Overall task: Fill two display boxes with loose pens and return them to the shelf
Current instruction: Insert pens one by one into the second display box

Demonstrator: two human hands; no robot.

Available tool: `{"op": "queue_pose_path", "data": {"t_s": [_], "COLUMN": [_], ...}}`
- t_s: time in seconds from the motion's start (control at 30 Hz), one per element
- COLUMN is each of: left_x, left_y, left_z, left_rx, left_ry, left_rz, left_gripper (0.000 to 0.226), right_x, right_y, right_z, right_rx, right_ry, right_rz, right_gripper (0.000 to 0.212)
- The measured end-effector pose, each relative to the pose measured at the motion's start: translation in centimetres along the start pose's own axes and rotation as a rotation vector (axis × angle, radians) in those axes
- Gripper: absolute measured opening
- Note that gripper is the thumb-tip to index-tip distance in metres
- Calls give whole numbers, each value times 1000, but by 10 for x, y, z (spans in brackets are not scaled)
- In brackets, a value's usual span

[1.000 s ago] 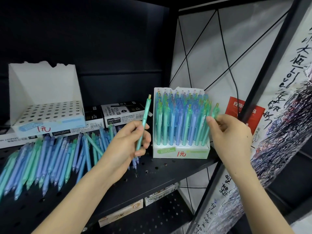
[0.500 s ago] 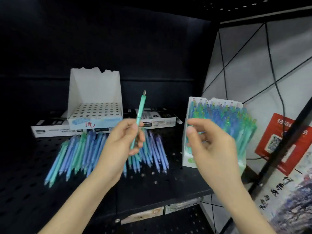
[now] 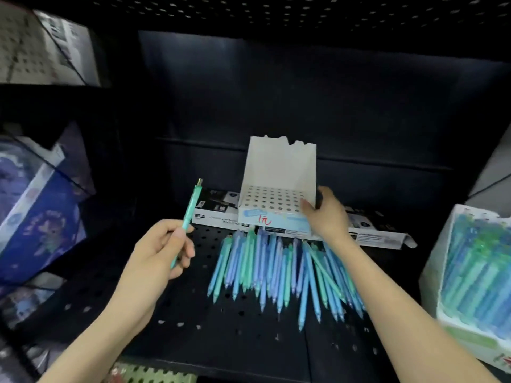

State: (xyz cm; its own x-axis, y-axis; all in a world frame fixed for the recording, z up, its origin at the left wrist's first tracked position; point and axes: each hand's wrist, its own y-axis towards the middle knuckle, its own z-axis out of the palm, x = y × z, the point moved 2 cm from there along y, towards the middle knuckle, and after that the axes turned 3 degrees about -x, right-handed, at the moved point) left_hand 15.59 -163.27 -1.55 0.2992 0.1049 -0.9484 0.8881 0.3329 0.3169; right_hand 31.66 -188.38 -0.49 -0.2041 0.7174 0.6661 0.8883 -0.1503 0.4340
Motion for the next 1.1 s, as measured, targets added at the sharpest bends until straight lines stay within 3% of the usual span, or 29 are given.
{"op": "queue_pose_path", "data": {"t_s": [0.13,0.43,0.77,1.1], "left_x": [-5,-32,-75,-51], "left_y": [7,-14,-40,-45], "left_z": [-4,-8,-56,-65], "left_rx": [-14,-48,-188,-199], "left_ry": [-11,-107,-57,40], "left_rz": [23,129,295,152], "left_gripper": [20,19,16,18], "right_x": [1,43,128,118], "right_y": [-3,-50,-109,-150], "right_z": [1,-18,44,57], "right_rx": [-46,-37,324,370], "right_ry": [22,216,527,319], "right_rz": [-61,-227,-102,-361], "right_gripper": [33,41,30,49]}}
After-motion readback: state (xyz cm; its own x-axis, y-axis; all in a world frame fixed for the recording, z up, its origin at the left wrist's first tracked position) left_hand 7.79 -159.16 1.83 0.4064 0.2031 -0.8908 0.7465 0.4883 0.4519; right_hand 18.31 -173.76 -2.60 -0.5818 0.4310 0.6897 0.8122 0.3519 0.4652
